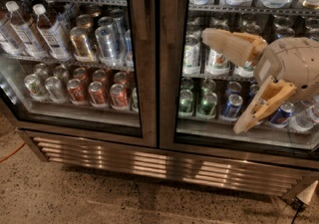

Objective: Open right fridge door

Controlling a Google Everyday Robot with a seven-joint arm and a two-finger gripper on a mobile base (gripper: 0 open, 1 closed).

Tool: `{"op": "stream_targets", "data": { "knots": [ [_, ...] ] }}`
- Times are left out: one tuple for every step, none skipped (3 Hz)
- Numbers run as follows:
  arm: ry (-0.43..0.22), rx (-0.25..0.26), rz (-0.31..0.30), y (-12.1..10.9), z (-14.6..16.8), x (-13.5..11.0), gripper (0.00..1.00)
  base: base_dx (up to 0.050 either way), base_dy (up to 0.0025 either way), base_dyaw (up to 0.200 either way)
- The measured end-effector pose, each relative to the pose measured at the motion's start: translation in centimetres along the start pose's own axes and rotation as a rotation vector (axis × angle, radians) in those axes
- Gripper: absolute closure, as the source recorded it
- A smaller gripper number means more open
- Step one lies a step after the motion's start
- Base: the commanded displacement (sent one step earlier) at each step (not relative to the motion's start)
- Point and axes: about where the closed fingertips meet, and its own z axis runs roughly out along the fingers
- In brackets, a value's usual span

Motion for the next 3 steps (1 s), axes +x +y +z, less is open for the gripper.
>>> {"op": "stream_targets", "data": {
  "knots": [
    [0.004,0.006,0.035,-0.7,-0.2,0.8,0.00,0.000,0.00000,0.000],
    [0.006,0.032,0.117,-1.7,-0.9,4.7,0.00,0.000,0.00000,0.000],
    [0.006,0.032,0.117,-1.7,-0.9,4.7,0.00,0.000,0.00000,0.000]
  ]
}}
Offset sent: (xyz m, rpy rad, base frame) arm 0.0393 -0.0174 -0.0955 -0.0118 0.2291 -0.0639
